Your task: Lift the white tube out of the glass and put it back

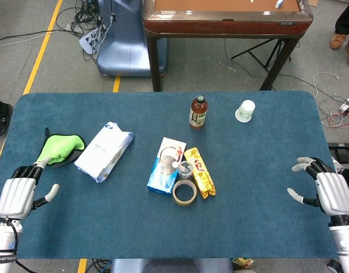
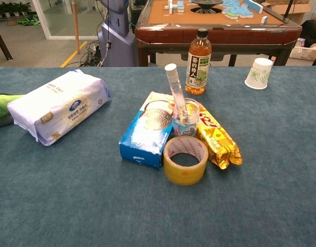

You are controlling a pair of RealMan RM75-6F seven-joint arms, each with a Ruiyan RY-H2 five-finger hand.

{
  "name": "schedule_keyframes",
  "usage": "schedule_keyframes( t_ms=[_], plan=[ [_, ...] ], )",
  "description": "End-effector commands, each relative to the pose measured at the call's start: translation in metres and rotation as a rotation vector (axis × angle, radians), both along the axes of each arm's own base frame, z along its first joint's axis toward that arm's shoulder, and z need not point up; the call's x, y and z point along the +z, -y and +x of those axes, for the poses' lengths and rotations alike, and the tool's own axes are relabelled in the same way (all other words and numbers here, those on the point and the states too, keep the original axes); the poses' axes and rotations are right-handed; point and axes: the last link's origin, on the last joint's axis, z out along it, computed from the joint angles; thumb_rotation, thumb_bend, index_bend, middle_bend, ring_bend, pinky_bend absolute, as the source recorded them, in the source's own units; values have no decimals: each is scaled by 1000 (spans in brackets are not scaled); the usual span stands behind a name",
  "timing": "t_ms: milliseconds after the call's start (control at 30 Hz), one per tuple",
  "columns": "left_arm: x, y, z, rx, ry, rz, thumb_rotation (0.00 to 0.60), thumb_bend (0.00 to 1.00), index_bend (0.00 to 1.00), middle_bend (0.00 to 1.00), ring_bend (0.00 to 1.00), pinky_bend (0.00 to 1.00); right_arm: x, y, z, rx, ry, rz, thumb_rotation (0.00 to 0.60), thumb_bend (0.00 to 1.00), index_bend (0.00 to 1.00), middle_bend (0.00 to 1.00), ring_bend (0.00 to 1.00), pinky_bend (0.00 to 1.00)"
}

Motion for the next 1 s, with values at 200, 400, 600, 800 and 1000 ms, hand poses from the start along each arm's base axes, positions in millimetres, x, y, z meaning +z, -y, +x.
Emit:
schedule_keyframes(
  t_ms=[200, 400, 600, 800, 1000],
  plan=[
    [-1, 4, 0, 1, 0, -4, 600, 213, 112, 201, 240, 186, -3, 8, 8, 41, 41, 32, 600, 251, 402, 270, 189, 285],
    [0, 4, 4, -17, 4, 1, 600, 213, 112, 201, 240, 186, -12, 17, 17, 90, 60, 79, 600, 249, 403, 270, 189, 285],
    [1, 4, 5, -43, 11, 4, 600, 213, 112, 201, 240, 186, -28, 28, 32, 145, 70, 164, 600, 233, 402, 270, 189, 285],
    [2, 5, 5, -42, 9, -3, 600, 213, 112, 201, 240, 186, -45, 44, 56, 235, 93, 239, 600, 229, 403, 270, 189, 285],
    [4, 7, 7, -45, 10, 0, 600, 213, 112, 201, 240, 186, -63, 67, 82, 315, 77, 304, 600, 229, 402, 270, 189, 285]
  ],
)
